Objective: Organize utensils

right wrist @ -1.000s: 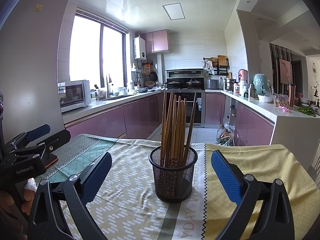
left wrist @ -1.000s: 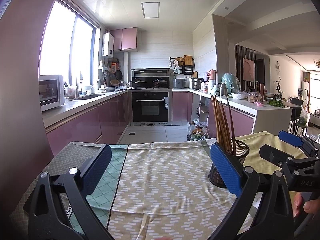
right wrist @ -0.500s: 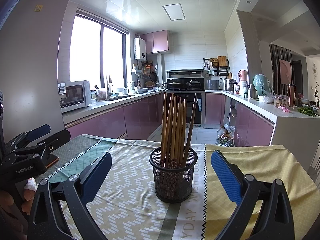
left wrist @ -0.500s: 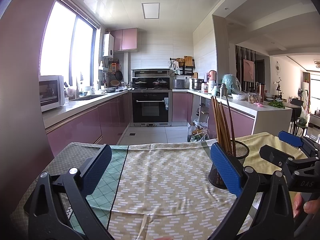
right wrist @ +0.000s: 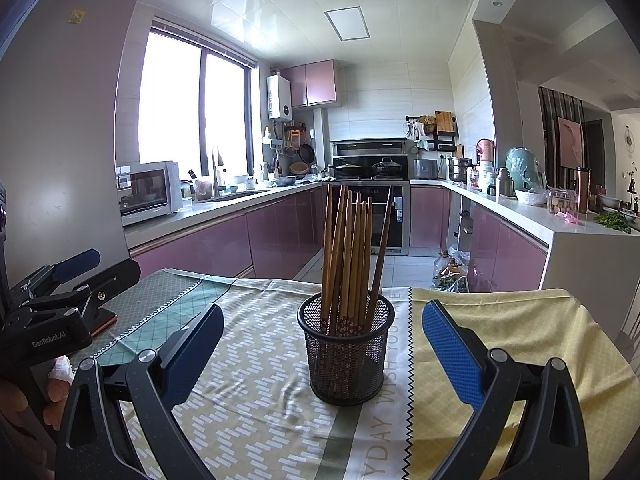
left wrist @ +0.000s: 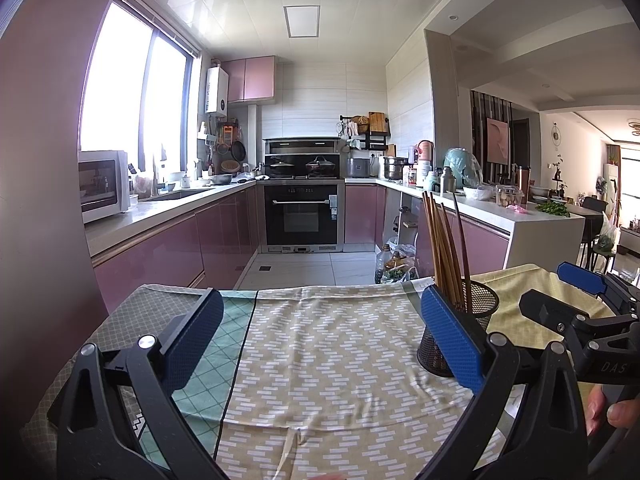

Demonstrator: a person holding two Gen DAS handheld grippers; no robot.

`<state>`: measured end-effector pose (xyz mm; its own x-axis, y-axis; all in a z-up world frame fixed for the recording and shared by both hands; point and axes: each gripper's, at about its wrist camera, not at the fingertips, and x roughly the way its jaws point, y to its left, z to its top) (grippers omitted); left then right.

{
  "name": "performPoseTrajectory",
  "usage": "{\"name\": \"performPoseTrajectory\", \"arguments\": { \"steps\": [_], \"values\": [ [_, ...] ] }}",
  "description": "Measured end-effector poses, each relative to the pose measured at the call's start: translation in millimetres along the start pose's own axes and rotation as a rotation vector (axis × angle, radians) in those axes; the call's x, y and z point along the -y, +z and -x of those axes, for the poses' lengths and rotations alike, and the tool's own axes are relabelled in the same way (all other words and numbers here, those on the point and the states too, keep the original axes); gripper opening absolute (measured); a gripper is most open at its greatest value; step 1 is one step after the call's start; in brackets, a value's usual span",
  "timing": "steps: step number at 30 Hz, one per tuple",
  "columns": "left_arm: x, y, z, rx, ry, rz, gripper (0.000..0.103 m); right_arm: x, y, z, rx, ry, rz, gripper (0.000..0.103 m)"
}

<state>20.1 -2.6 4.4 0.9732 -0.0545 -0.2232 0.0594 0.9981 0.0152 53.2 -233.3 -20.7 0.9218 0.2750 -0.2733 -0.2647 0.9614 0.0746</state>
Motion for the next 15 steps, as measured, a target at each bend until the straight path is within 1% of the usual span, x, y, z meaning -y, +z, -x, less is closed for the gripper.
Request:
{"name": "performPoseTrajectory", "arguments": {
  "steps": [15],
  "values": [
    [0.1, 0.0, 0.2, 0.001, 0.001, -0.001, 0.097, 0.9, -0.7, 0.5, 0.002, 0.001, -0.003, 0.096]
  ]
}}
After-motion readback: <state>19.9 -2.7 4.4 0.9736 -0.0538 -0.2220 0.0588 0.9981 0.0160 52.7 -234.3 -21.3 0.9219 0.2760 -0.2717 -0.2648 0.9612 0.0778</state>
